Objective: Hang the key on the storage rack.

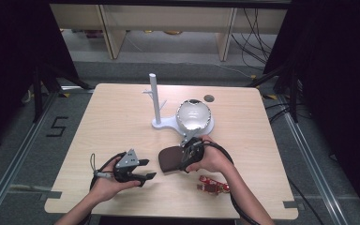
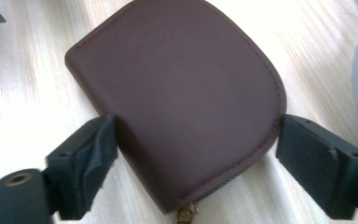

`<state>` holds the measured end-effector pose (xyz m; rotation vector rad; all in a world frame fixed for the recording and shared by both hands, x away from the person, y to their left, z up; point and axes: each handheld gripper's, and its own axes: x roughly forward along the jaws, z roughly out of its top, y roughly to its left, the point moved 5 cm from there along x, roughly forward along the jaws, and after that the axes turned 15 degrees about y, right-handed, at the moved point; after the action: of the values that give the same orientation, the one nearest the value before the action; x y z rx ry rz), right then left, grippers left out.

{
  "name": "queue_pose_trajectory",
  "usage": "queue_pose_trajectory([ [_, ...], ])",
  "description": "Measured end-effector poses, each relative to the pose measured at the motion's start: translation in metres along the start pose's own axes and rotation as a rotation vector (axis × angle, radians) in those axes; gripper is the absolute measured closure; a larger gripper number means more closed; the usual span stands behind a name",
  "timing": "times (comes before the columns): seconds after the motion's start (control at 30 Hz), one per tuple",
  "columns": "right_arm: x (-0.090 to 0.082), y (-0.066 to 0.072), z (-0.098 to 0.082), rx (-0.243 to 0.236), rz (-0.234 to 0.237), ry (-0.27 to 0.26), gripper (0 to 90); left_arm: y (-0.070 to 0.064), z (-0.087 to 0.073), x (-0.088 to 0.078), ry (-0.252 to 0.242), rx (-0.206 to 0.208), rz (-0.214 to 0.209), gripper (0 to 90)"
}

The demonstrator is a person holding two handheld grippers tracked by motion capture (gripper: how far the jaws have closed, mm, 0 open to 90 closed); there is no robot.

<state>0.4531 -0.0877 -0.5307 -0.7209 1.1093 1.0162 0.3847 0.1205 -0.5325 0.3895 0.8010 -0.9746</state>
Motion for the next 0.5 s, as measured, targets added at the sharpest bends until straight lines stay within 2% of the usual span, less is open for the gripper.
queue_pose_trajectory([
  [0.1, -0.0008, 0.0019, -0.0011, 0.015, -0.005, 0.003, 16.8, 0.0016, -0.0012, 0.0001, -0.007, -0.004, 0.009, 40.0],
  [0.13, -0.0004, 0.0016, -0.0005, 0.005, -0.008, 0.002, 17.2, 0.0017, -0.0016, -0.0005, -0.006, -0.009, 0.007, 40.0],
  [0.17, -0.0013, 0.0039, -0.0010, 0.028, -0.001, 0.018, 17.6, 0.0028, -0.0024, -0.0017, 0.006, -0.004, 0.015, 40.0],
  [0.23, -0.0020, 0.0045, -0.0013, 0.042, -0.005, 0.023, 18.0, 0.0022, -0.0024, -0.0013, -0.015, -0.018, 0.008, 40.0],
  [0.27, -0.0019, 0.0046, -0.0011, 0.033, -0.005, 0.021, 18.3, 0.0032, -0.0035, -0.0025, -0.006, -0.013, 0.017, 40.0],
  [0.3, -0.0024, 0.0052, -0.0016, 0.053, -0.004, 0.023, 18.9, 0.0038, -0.0044, -0.0032, 0.005, -0.014, 0.021, 40.0],
  [0.5, -0.0064, 0.0050, -0.0035, 0.071, -0.017, 0.011, 23.5, 0.0048, -0.0055, -0.0035, -0.014, -0.017, 0.014, 40.0],
])
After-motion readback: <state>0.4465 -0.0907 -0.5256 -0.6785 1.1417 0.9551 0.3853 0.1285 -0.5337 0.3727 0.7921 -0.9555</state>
